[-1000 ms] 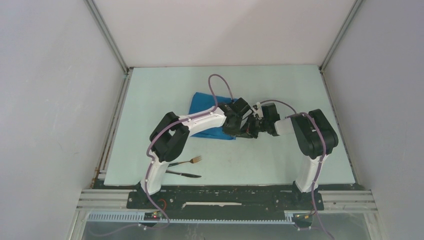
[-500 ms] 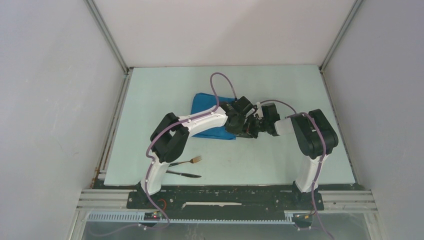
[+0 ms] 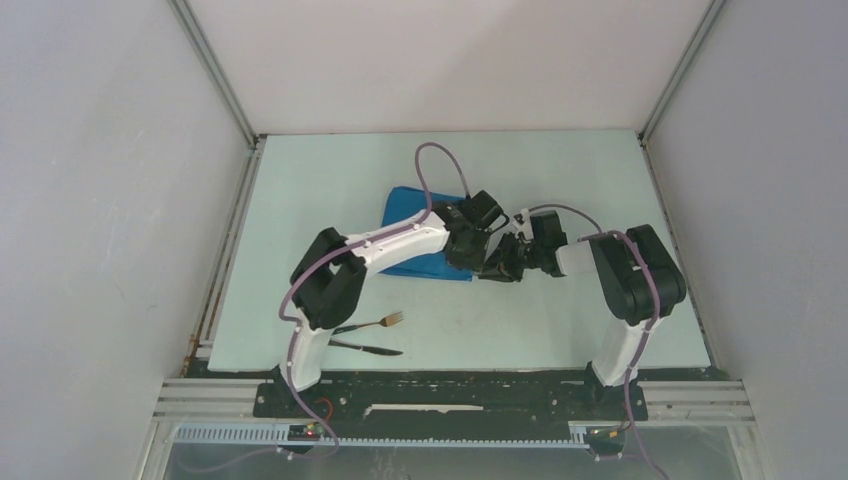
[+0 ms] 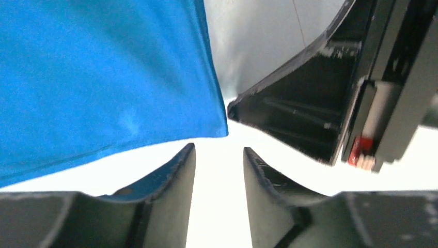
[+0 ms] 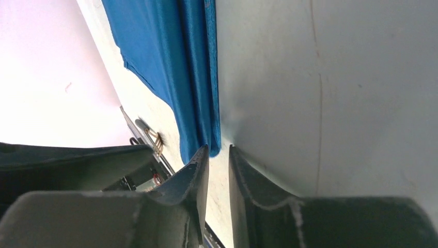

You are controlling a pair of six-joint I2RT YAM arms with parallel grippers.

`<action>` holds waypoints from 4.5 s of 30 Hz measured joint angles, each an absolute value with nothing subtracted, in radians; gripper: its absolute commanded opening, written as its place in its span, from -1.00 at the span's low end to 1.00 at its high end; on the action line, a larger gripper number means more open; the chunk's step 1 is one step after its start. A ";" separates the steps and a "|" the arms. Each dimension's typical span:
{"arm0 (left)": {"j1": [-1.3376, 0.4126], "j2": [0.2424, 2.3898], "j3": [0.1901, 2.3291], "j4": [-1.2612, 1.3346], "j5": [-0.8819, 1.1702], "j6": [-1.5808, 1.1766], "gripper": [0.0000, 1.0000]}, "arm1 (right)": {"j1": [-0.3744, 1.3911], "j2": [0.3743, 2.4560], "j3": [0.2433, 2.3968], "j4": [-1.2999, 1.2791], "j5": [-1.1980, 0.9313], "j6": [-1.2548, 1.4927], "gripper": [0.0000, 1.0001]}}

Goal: Fold the napkin into a case and place the utensils inside
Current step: Smooth out the lower triangle-folded napkin at the center of the board.

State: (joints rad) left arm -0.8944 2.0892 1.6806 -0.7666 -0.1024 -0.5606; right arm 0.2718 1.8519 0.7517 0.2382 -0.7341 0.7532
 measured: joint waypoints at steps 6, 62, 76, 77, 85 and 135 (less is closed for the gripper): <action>-0.839 1.846 1.536 -0.772 -0.059 -0.541 0.53 | 0.236 1.788 0.728 0.197 -0.739 0.730 0.17; -0.166 2.051 1.457 -0.309 0.287 -0.700 0.24 | 0.133 2.120 1.270 0.090 -0.703 0.682 0.29; -0.166 2.186 1.609 -0.316 0.283 -0.698 -0.20 | 0.157 2.251 1.500 -0.047 -0.639 0.686 -0.03; -0.166 2.193 1.611 -0.316 0.283 -0.699 -0.21 | 0.162 2.257 1.514 -0.059 -0.630 0.684 -0.04; -0.166 2.237 1.650 -0.333 0.287 -0.699 -0.35 | 0.180 2.275 1.543 -0.107 -0.581 0.675 -0.81; -0.225 1.652 0.977 -0.353 0.273 -0.734 0.21 | 0.326 1.870 0.938 -0.123 -0.645 0.574 -1.00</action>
